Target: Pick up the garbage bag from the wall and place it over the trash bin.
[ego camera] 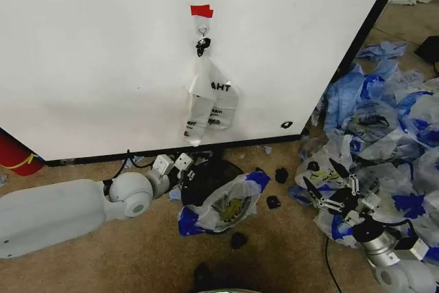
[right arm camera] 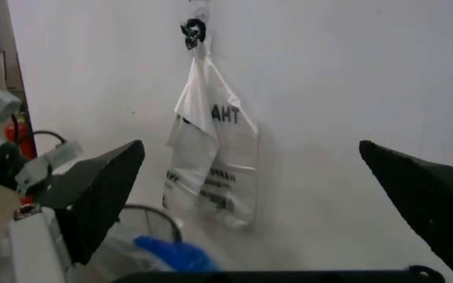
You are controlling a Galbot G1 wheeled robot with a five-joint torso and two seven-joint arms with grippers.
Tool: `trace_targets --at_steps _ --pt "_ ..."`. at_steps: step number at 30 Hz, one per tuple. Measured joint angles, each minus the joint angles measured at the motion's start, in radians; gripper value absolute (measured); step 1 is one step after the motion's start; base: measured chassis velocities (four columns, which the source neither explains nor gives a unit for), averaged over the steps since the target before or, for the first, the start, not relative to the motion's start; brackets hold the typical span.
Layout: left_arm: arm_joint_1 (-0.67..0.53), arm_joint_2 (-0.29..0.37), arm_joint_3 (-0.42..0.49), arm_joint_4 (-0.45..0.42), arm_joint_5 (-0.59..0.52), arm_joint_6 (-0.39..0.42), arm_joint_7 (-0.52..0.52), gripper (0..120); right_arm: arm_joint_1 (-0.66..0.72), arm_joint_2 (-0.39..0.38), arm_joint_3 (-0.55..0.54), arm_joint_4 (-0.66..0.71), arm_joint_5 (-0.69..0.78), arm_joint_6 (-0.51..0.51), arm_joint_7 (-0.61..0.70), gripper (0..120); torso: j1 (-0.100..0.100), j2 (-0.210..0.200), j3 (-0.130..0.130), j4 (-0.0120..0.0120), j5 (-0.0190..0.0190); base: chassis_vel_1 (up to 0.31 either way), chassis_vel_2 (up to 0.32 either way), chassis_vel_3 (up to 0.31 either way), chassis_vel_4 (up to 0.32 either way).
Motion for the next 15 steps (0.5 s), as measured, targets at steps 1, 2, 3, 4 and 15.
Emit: trace_targets --at_steps 1,2,3,4,15 --pt "0.042 0.011 -0.061 -0.036 -0.043 0.003 -0.043 3 0.005 -0.002 -0.005 0.0 0.0 0.0 0.0 100 0.0 0.0 0.0 -0.0001 0.0 0.0 0.0 0.0 0.0" --pt "0.071 0.02 -0.103 -0.062 -0.079 0.005 -0.075 3 0.009 -0.003 -0.008 0.0 0.0 0.0 0.0 100 0.0 0.0 0.0 0.0 -0.0002 0.0 0.0 0.0 0.0" --pt "0.111 0.031 -0.157 -0.098 -0.129 0.01 -0.122 3 0.015 -0.003 -0.013 -0.001 0.001 0.0 0.0 100 0.0 0.0 0.0 -0.0001 -0.0001 0.0 0.0 0.0 0.0" --pt "0.111 0.031 -0.157 -0.098 -0.129 0.01 -0.122 3 0.015 -0.003 -0.013 -0.001 0.001 0.0 0.0 100 0.0 0.0 0.0 -0.0001 -0.0001 0.0 0.0 0.0 0.0" --pt "0.721 0.147 -0.785 -0.334 -0.392 0.022 -0.44 3 0.068 0.0 -0.072 -0.019 -0.008 -0.002 -0.002 100 0.0 0.0 0.0 0.0009 0.0007 0.0 0.0 0.0 0.0"
